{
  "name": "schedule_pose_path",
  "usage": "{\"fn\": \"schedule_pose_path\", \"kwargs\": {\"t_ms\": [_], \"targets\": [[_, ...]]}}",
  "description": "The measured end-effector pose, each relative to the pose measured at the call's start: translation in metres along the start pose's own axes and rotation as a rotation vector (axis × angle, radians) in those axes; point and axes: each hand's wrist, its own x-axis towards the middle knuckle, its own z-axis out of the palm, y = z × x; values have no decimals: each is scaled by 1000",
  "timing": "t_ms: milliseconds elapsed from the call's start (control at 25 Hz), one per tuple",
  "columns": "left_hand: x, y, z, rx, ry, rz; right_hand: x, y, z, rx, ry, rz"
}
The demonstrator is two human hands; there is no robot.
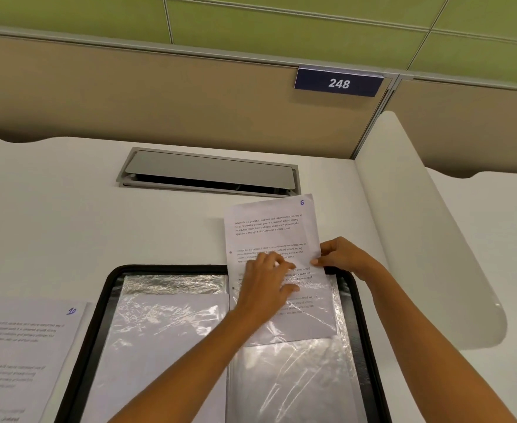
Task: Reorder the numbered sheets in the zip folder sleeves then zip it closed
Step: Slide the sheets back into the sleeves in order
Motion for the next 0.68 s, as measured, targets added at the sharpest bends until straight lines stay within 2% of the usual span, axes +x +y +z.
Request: {"fn": "schedule_pose_path", "kwargs": {"t_ms": [120, 320, 480, 560, 680], "targets": [[6, 14, 24, 42, -63, -41, 0, 0, 4, 10, -11, -20], [21, 26, 29, 42, -20, -45, -5, 1, 3, -13, -61, 0], [21, 28, 38, 72, 37, -9, -9, -7, -4, -204, -161, 130], [21, 29, 43, 77, 49, 0, -5, -13, -7, -228, -106, 175], [23, 32, 46, 74, 47, -8, 6, -18, -7, -32, 115, 157]]}}
